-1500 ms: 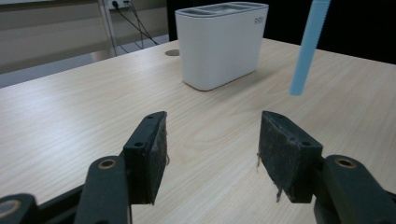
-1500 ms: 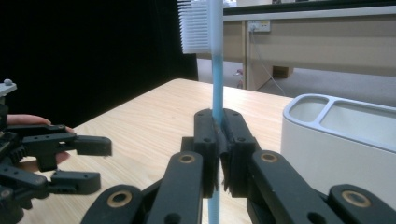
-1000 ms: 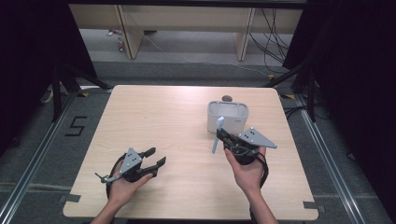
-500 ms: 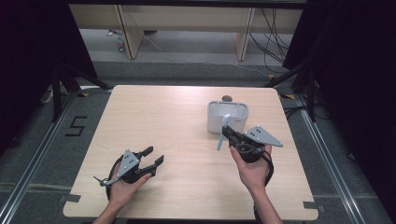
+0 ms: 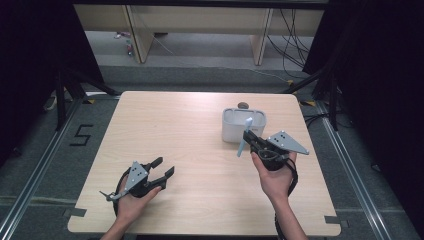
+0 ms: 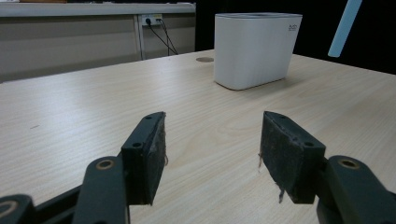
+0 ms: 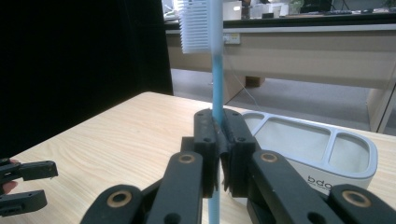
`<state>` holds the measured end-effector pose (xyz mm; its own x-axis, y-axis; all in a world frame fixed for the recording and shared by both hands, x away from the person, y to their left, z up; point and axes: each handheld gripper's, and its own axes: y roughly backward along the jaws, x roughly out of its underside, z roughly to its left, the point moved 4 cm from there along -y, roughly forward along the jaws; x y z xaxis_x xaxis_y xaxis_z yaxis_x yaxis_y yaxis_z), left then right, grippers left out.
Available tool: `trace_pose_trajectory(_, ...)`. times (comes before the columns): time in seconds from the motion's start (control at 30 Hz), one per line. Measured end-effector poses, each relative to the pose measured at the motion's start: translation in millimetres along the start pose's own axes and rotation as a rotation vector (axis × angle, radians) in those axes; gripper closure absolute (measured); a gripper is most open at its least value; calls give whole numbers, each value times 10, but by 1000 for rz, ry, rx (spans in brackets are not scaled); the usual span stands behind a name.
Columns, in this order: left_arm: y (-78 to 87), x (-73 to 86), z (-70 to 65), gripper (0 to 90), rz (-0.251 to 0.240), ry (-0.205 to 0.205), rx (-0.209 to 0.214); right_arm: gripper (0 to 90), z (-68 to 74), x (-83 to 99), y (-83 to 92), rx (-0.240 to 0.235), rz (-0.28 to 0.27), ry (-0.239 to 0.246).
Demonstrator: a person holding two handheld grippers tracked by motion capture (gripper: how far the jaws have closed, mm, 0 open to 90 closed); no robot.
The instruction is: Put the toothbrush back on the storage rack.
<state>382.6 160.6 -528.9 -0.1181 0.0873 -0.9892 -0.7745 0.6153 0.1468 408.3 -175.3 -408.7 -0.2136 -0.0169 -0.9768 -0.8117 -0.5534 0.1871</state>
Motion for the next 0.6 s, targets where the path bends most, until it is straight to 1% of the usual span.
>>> trace_pose_trajectory(0.07,2,0,-12,407,-4,-4,-3,859,1,4,-10,-10,-4,1)
trace_pose_trajectory(0.1,3,0,-18,408,-7,-2,-3,859,-14,4,-7,6,0,18)
trace_pose_trajectory(0.13,4,0,-21,408,-8,-6,-4,859,4,6,-5,0,2,-15)
trace_pose_trajectory(0.17,4,-1,-23,408,-8,-8,-4,859,4,6,-5,0,2,-15)
trace_pose_trajectory(0.2,4,0,-25,408,-7,-7,-4,859,3,1,-6,-3,0,-12)
trace_pose_trajectory(0.23,3,0,-24,407,-6,-7,-4,859,-9,-6,0,8,0,-6)
trace_pose_trajectory(0.27,2,0,-23,407,-5,-5,-5,859,-14,-13,-2,12,-2,-9)
trace_pose_trajectory(0.3,2,0,-20,407,-6,-3,-5,859,-31,-24,6,18,-2,3)
trace_pose_trajectory(0.33,0,0,-19,406,-6,-1,-5,859,-36,-31,0,18,-5,-3)
trace_pose_trajectory(0.37,0,0,-17,404,-5,2,-6,859,-58,-57,9,27,-9,7)
trace_pose_trajectory(0.43,-1,-1,-12,403,-2,2,-5,859,-63,-64,15,26,-3,9)
trace_pose_trajectory(0.47,-1,-1,-11,402,-3,3,-6,859,-70,-75,15,34,-6,3)
trace_pose_trajectory(0.5,0,-1,-11,401,-3,4,-7,859,-93,-88,13,31,-8,21)
trace_pose_trajectory(0.53,0,-1,-11,400,-4,4,-7,859,-98,-94,16,40,-5,13)
trace_pose_trajectory(0.57,0,-1,-11,399,-3,2,-6,859,-104,-99,15,33,-1,7)
trace_pose_trajectory(0.6,0,-1,-11,398,-3,2,-6,859,-123,-110,17,45,-8,20)
